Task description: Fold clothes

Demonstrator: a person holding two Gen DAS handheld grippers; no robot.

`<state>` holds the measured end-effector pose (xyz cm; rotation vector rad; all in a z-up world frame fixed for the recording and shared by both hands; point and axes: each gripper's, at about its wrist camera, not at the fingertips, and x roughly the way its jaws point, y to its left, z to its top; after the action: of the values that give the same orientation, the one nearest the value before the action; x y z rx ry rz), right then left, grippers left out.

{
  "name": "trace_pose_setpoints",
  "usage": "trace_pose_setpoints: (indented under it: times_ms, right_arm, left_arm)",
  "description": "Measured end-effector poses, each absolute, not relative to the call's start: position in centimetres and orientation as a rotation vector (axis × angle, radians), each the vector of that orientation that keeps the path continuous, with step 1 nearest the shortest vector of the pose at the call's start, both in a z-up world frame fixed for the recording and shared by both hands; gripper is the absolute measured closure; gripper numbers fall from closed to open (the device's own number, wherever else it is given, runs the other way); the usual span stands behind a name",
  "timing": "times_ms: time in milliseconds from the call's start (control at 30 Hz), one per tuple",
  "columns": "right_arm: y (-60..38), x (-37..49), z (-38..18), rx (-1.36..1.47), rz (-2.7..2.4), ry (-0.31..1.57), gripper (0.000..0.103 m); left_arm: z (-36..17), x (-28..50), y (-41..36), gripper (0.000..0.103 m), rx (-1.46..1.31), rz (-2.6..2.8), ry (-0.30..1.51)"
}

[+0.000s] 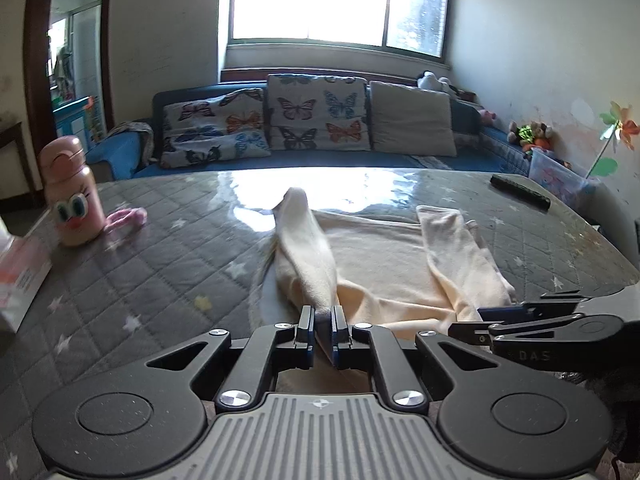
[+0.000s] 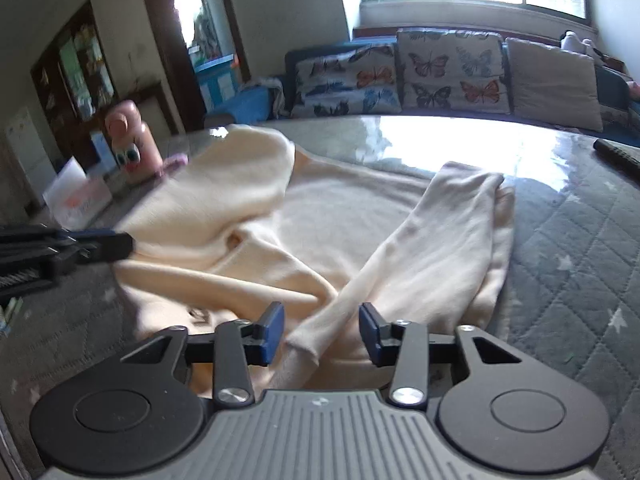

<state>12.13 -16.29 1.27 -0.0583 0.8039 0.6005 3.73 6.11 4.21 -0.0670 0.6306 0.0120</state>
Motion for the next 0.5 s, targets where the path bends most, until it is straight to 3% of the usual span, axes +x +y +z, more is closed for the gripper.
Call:
trace_pose_setpoints:
  times_ms: [33, 133, 500]
  right_arm:
    - [-16.3, 12.1, 1.1, -0.066, 0.598, 0.811, 0.085]
    - [-17.1, 11.2, 1.4, -0.076, 0.589, 0.796, 0.099]
    - [-24.3, 4.6, 4.7, -0.048, 0.622, 0.775, 0.101]
  left_arm:
    - [4.2, 3.3, 6.3, 0.094, -0.073, 0.018, 0.630]
    - [4.0, 2.1, 7.1, 0.094, -0.090, 0.034, 0.633]
    - [2.4, -3.3, 7.9, 0.095, -0.119, -0.004, 0.720]
